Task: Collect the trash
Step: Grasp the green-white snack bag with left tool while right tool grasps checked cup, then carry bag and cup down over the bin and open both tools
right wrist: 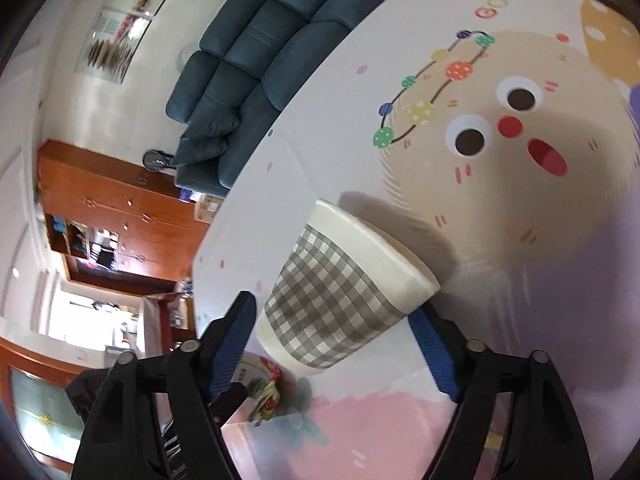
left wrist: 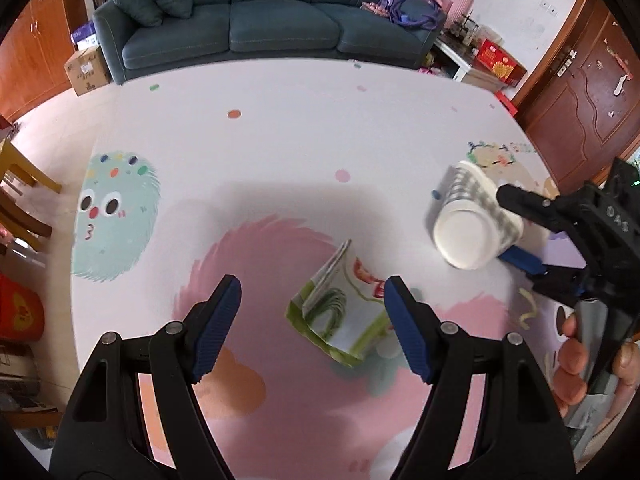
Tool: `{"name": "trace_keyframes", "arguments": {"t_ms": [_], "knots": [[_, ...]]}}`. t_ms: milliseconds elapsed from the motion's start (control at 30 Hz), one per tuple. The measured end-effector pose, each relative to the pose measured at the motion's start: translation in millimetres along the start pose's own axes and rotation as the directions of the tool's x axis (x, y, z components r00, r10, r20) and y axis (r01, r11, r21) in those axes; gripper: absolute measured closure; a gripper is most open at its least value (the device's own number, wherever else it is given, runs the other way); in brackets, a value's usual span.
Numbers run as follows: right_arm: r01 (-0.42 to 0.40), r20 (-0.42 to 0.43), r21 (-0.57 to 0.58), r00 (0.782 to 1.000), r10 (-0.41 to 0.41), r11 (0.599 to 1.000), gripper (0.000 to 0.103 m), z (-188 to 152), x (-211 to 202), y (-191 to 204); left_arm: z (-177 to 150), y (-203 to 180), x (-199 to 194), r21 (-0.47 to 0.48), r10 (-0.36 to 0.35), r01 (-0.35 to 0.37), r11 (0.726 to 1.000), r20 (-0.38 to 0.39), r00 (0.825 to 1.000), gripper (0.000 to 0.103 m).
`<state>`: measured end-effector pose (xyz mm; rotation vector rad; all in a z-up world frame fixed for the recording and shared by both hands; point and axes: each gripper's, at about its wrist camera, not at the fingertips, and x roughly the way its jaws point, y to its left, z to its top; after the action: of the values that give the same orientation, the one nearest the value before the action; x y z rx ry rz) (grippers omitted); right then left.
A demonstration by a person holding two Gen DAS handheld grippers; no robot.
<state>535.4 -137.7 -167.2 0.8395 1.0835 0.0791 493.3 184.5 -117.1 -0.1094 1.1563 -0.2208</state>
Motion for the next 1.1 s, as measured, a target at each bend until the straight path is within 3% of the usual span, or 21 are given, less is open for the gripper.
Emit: {"name": "trace_keyframes", "arguments": {"t_ms": [67,100,167,233,267,333,367,500,767,1100], "knots": [[0.003,-0.012,-0.018,1.0,-0.003,1.0,0.047,-0.9,7.0,6.9,0.9,1.2,11.4,-0.008,-0.016,0.016,1.0,-0.02,1.0,0.032],[-0.008,-0.022,-0.021,1.0,0.007,1.0,0.06,-1.0,12.1,6.6,0.5,0.8,15.5,-0.01,-0.025,0.025,1.0,-0.027,0.999,0.032],[-0.023,-0.023,-0.028,1.0,0.022,0.999,0.063,-1.9,14.0,8.1,-1.0,-2.0,22.6,-0.004,-0.037,0.037,0.999,-0.032,0.999,0.033],[-0.032,-0.017,-0.041,0.999,0.032,0.999,0.069,-2.2,11.9,10.5,-3.1,-5.2,23.8,0.016,-0.036,0.037,0.999,-0.015,0.999,0.041],[-0.038,-0.017,-0.046,0.999,0.037,0.998,0.07,-2.7,10.7,10.8,-4.1,-8.2,24.8,0.029,-0.034,0.034,0.999,-0.009,0.999,0.046],[-0.048,-0.015,-0.06,0.999,0.047,0.997,0.074,-5.4,4.7,13.3,-6.6,-14.2,26.0,0.048,-0.044,0.045,0.998,-0.003,0.999,0.066],[-0.05,-0.015,-0.067,0.999,0.049,0.996,0.075,-9.0,-1.5,14.5,-8.4,-18.7,25.0,0.052,-0.044,0.044,0.998,-0.007,0.999,0.082],[-0.059,-0.021,-0.099,0.998,0.057,0.993,0.079,-10.8,-14.7,18.1,-17.4,-30.0,22.1,0.054,-0.068,0.068,0.996,0.006,0.998,0.099],[-0.071,-0.007,-0.182,0.997,0.071,0.981,0.081,-20.4,-48.0,29.0,-38.6,-61.6,-10.9,0.092,-0.067,0.062,0.994,0.054,0.996,0.101],[-0.084,0.016,-0.274,0.996,0.092,0.958,0.081,-69.1,-140.7,25.2,-92.7,-107.1,-97.7,0.155,-0.08,0.064,0.986,0.102,0.992,0.101]]}}
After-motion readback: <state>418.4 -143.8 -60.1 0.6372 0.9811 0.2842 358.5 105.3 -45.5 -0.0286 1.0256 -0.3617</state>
